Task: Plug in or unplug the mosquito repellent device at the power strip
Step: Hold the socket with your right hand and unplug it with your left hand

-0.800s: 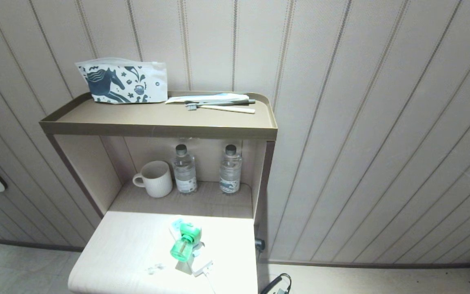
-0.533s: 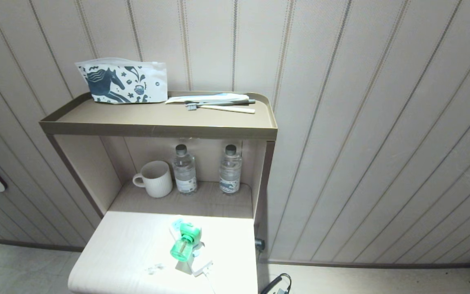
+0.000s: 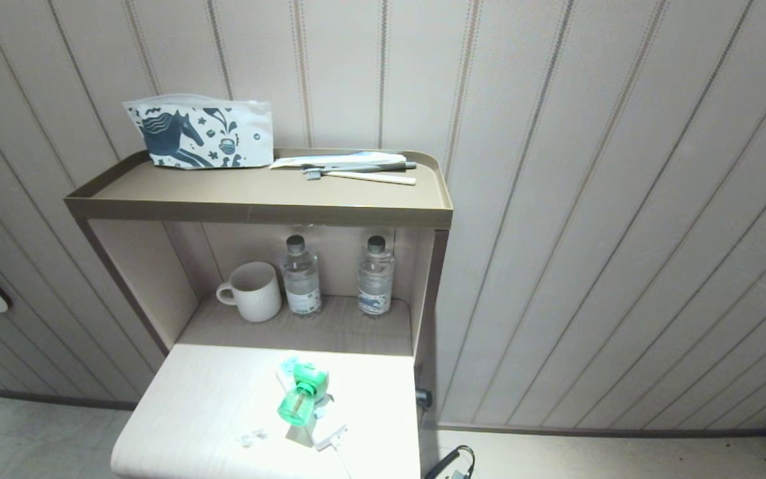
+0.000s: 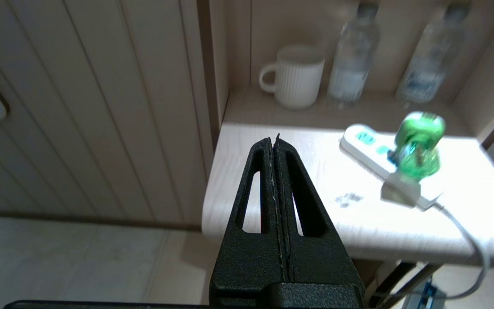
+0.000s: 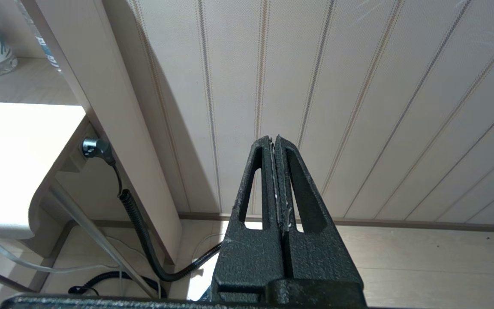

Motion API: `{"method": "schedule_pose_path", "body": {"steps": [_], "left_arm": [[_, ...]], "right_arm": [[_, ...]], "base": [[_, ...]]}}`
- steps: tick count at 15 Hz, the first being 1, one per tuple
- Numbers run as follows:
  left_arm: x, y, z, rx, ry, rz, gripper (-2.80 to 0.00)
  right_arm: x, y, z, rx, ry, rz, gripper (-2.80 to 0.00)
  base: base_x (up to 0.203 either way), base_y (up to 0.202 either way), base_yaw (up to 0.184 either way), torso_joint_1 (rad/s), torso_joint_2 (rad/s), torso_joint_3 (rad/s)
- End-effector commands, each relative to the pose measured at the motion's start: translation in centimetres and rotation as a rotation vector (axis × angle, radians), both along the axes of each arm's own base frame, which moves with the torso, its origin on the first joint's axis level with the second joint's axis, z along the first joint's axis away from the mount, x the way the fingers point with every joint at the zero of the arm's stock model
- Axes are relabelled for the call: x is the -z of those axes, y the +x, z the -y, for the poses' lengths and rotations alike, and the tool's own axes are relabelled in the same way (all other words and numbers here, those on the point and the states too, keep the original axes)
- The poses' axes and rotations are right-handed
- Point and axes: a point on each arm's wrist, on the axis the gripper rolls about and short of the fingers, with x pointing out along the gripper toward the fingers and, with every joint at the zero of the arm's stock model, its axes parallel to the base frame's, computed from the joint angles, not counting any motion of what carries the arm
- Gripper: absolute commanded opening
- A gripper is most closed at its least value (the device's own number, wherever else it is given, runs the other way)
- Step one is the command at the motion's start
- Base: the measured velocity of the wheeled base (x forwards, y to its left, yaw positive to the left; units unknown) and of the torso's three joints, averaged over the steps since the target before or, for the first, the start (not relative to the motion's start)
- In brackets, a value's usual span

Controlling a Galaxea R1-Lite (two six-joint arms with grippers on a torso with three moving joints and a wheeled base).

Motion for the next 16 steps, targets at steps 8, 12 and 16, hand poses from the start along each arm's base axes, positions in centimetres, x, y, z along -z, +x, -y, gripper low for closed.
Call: {"method": "schedule_pose_path", "body": {"steps": [8,12,16], "left_arm": [[-14.7,7.4,0.6,0.274,0.017,-0.715,-2.8],[-13.3,14.7,1.8,0.451,0.084,-1.087,-2.8],[-10.5,21.5,5.9,0.598,0.146,-1.344,-2.8]], "right_arm": [[0.0,0.0,0.0,0.0,0.0,0.0,-2.8],[0.0,0.0,0.0,0.0,0.0,0.0,-2.8],[0.0,0.0,0.0,0.0,0.0,0.0,-2.8]], "base": [[0.0,0.0,0.0,0.0,0.0,0.0],[0.0,0.0,0.0,0.0,0.0,0.0],[0.0,0.0,0.0,0.0,0.0,0.0]]}}
